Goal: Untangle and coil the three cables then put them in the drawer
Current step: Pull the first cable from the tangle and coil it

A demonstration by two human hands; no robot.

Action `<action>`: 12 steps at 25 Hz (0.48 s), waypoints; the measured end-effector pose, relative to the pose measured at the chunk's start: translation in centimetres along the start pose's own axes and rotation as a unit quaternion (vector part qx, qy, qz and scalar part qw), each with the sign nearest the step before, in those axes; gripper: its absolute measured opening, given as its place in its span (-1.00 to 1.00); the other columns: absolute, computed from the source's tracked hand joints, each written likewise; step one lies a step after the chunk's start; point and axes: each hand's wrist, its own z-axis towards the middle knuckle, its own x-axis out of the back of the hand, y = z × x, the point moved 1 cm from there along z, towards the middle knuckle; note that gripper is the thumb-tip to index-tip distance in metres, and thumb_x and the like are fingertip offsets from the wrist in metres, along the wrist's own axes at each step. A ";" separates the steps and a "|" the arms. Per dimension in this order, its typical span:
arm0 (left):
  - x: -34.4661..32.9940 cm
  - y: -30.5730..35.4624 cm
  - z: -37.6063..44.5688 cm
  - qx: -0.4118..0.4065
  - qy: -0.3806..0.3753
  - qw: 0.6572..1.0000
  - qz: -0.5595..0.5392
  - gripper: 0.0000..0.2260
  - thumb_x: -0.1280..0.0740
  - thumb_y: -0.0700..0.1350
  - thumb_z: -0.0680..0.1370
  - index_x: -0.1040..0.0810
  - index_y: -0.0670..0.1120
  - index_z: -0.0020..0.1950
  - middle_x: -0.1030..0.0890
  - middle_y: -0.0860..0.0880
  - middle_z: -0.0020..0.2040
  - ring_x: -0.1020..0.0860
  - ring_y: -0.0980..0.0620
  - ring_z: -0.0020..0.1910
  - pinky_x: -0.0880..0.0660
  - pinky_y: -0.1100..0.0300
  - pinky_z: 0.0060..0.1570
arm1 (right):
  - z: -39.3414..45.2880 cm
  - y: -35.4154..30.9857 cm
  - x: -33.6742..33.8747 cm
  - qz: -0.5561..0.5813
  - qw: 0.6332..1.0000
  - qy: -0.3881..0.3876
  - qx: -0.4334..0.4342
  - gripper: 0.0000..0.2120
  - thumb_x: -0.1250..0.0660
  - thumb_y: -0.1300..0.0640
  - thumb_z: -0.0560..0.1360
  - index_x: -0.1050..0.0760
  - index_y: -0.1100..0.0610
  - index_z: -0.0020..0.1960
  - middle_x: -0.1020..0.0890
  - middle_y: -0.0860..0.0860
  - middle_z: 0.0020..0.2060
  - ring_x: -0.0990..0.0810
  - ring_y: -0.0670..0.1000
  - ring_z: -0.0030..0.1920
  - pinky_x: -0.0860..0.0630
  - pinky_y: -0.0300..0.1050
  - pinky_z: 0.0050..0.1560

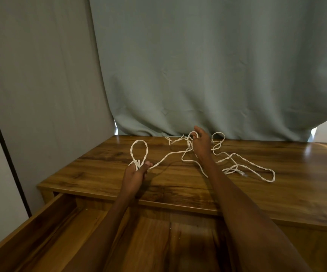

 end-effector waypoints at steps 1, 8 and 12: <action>0.1 0.0 0.0 0.016 -0.005 0.999 -0.039 -0.78 -0.29 -0.09 0.65 -0.68 -0.13 -0.07 -0.47 -0.03 -0.42 -0.40 0.11 -0.45 -0.31 0.21 -0.40 | -0.1 -0.3 0.1 0.067 0.997 0.020 -0.024 -0.61 -0.29 0.30 0.62 -0.45 0.22 0.44 -0.55 0.13 0.36 -0.52 0.09 0.37 -0.48 -0.10 0.35; 0.7 0.0 0.2 0.147 -0.030 0.940 -0.305 -0.72 -0.19 -0.06 0.67 -0.60 -0.21 -0.03 -0.69 -0.14 -0.24 -0.46 0.11 -0.51 -0.40 0.30 -0.51 | -0.2 -2.8 0.3 0.239 0.969 0.042 -0.039 -0.51 -0.39 0.31 0.56 -0.41 0.20 0.47 -0.58 0.01 0.22 -0.59 -0.06 0.17 -0.59 -0.27 0.08; 0.4 -0.2 -0.3 0.149 -0.023 0.943 -0.298 -0.72 -0.19 -0.07 0.67 -0.61 -0.20 -0.04 -0.69 -0.15 -0.22 -0.45 0.11 -0.51 -0.39 0.31 -0.50 | 0.6 -1.4 0.4 0.131 0.986 -0.041 -0.098 -0.58 -0.33 0.36 0.57 -0.47 0.24 0.42 -0.62 0.16 0.20 -0.62 0.11 0.16 -0.56 0.03 0.24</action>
